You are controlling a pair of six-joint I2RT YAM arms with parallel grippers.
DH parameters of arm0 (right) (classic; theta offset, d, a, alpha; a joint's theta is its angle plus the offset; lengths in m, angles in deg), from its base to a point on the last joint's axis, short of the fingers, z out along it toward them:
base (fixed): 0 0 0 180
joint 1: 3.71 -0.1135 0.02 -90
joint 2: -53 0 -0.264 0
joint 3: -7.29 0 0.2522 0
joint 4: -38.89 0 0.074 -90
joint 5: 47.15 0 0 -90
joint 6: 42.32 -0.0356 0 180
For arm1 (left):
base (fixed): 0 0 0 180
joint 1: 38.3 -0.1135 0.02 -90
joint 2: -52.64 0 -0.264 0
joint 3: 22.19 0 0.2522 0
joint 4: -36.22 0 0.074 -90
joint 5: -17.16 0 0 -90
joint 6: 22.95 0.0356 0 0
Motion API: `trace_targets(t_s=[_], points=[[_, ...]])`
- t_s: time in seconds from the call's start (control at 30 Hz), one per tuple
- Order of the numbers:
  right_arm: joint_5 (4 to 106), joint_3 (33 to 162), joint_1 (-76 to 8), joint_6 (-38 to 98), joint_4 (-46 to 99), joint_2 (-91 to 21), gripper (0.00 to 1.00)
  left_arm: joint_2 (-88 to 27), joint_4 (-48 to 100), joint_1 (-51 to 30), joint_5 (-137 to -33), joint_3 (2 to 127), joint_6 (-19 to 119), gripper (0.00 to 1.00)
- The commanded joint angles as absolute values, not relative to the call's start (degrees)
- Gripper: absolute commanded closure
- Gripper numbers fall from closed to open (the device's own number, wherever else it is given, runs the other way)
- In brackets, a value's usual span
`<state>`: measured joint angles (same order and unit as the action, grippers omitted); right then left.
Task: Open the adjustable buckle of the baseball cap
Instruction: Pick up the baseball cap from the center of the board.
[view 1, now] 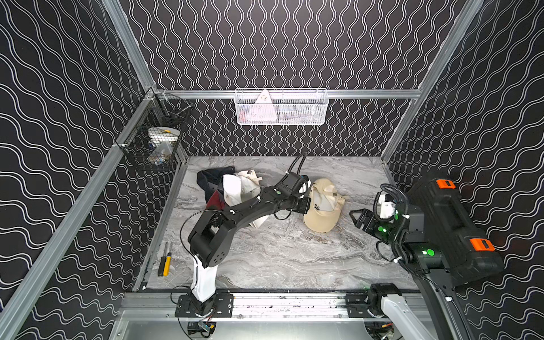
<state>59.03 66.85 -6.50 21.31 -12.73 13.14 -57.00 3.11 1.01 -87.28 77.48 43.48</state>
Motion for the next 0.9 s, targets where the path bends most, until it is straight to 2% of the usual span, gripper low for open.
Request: trace_targets(t_s=[0.0, 0.87], points=[[59.28, 67.37, -6.38, 20.94, -13.25, 13.47, 0.15, -55.11, 2.21, 1.06, -86.0, 77.37, 45.26, 1.0], [60.01, 67.74, -6.17, 21.24, -13.84, 12.79, 0.14, -43.69, -4.22, 1.08, -82.86, 74.33, 48.77, 1.0]])
